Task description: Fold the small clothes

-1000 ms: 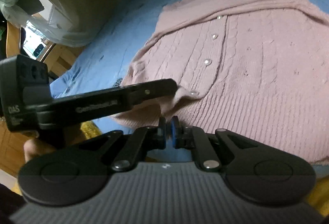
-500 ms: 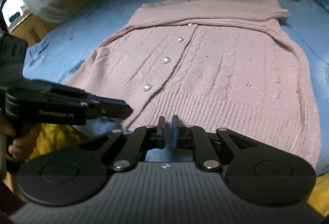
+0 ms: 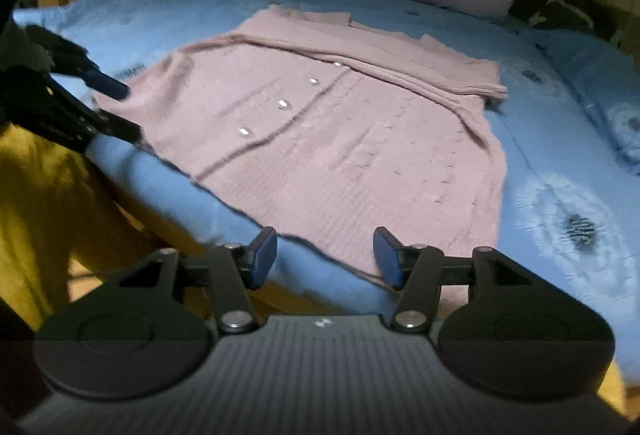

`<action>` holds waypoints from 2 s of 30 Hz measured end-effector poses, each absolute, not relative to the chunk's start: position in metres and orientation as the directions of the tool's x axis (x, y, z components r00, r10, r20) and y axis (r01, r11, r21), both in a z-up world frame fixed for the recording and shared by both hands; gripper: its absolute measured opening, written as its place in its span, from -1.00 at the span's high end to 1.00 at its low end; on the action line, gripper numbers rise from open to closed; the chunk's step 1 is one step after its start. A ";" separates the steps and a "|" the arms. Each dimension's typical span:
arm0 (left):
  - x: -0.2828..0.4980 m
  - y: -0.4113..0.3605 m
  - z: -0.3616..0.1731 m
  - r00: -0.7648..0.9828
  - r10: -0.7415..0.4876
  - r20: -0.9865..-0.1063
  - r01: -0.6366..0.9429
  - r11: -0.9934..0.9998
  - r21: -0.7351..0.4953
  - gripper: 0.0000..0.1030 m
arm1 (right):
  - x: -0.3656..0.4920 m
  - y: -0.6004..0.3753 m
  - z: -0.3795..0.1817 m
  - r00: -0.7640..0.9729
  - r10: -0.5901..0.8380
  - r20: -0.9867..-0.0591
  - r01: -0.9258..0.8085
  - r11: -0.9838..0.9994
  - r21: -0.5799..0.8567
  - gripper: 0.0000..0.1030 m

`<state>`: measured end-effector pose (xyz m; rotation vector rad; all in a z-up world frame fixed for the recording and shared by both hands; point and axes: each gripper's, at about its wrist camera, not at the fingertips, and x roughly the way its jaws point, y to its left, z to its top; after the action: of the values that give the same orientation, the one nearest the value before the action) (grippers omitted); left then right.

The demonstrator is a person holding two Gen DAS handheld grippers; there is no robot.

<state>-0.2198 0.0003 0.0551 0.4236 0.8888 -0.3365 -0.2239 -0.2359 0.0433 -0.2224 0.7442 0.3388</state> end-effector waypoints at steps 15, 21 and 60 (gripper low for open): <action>-0.224 -0.003 0.039 0.572 -0.064 -0.818 0.490 0.826 0.278 -0.34 | -0.214 -0.228 0.027 0.747 0.028 -0.664 -0.271 0.925 -0.267 -0.05; -0.208 0.009 0.033 0.587 -0.077 -0.806 0.414 0.884 0.217 -0.64 | -0.199 -0.232 0.018 0.790 -0.101 -0.605 -0.145 0.928 -0.344 0.02; -0.066 -0.015 0.160 0.923 0.063 -0.380 0.023 0.976 0.218 0.82 | -0.082 -0.248 0.127 0.968 -0.102 -0.229 0.032 0.956 -0.292 0.82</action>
<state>-0.0664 -0.0149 0.1598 0.2211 0.3958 0.0210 -0.0815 -0.2476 0.1273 -0.2908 0.2448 -0.0686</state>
